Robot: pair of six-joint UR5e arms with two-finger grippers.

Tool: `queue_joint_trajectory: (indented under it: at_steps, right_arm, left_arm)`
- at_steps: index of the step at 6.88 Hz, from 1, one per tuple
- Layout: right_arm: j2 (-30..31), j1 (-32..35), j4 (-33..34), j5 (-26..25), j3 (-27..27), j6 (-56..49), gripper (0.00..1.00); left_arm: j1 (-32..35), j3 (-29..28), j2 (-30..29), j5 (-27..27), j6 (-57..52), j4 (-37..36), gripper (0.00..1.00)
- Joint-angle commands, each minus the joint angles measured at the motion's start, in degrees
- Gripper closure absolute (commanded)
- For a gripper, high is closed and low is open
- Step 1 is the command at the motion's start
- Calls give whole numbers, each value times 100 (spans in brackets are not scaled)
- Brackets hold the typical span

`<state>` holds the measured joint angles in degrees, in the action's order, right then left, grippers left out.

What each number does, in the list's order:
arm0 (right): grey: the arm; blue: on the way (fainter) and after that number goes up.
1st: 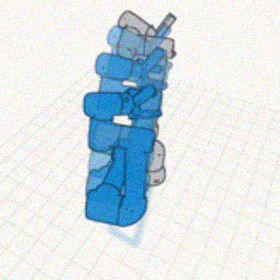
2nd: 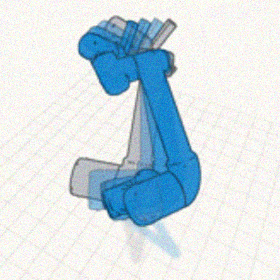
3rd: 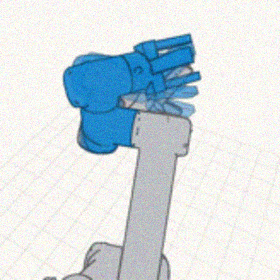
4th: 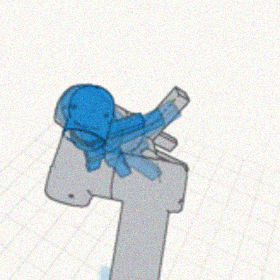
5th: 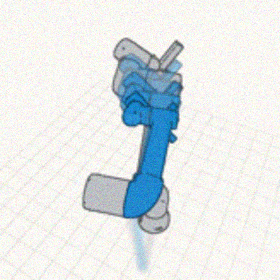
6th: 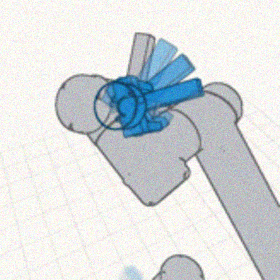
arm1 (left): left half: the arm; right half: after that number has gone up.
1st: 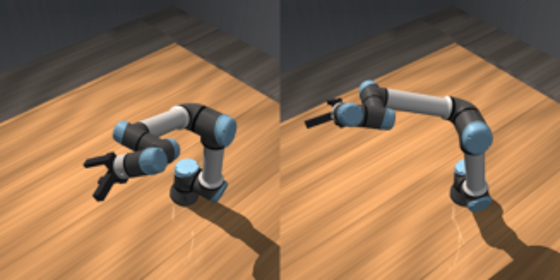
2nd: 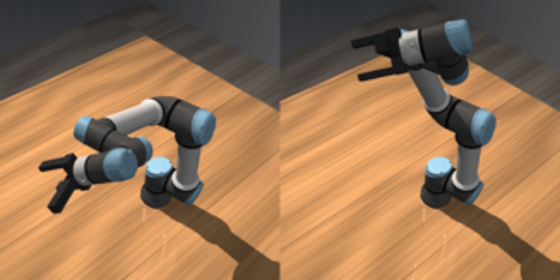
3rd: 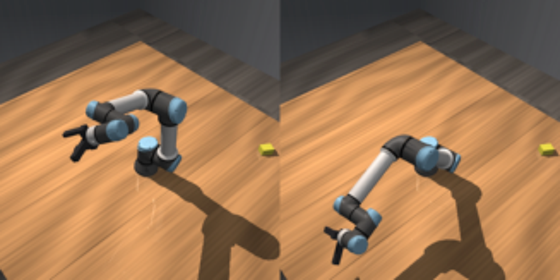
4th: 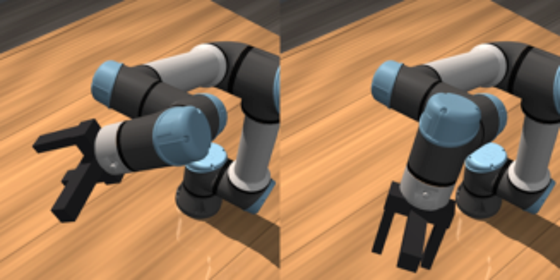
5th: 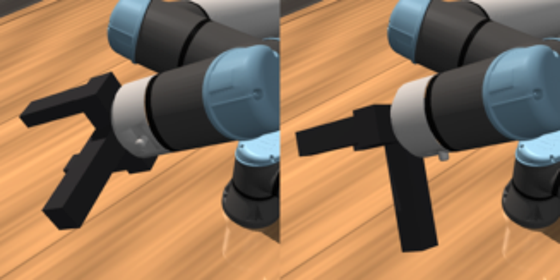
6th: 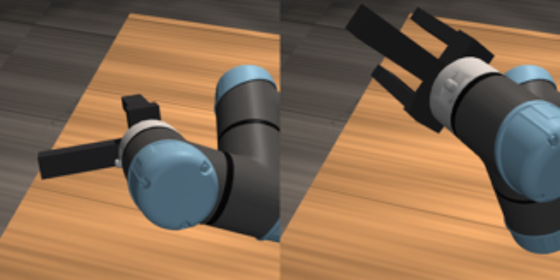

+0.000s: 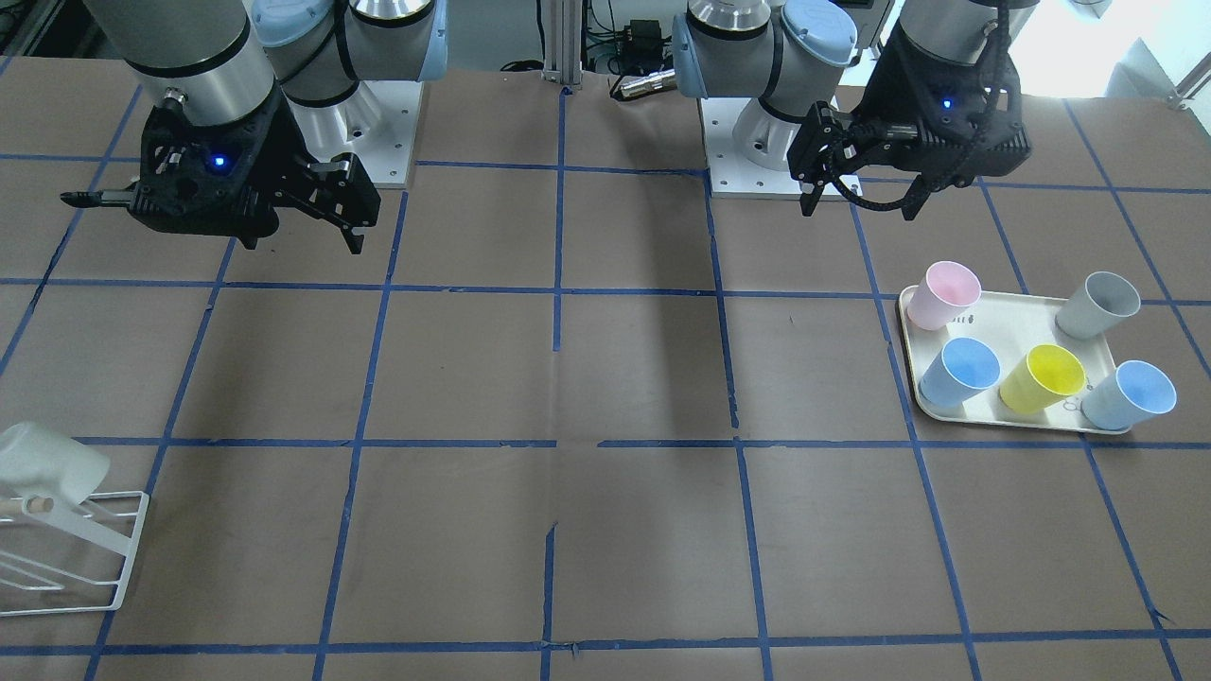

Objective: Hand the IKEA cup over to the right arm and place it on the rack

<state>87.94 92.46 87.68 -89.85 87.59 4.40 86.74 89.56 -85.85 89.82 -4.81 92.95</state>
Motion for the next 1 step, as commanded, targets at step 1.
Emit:
queue_joint_trajectory:
  at_steps: [1]
  right_arm:
    - [4,0,47,3,-49,8,0]
  left_arm:
    - [1,0,7,-26,7,-5,0]
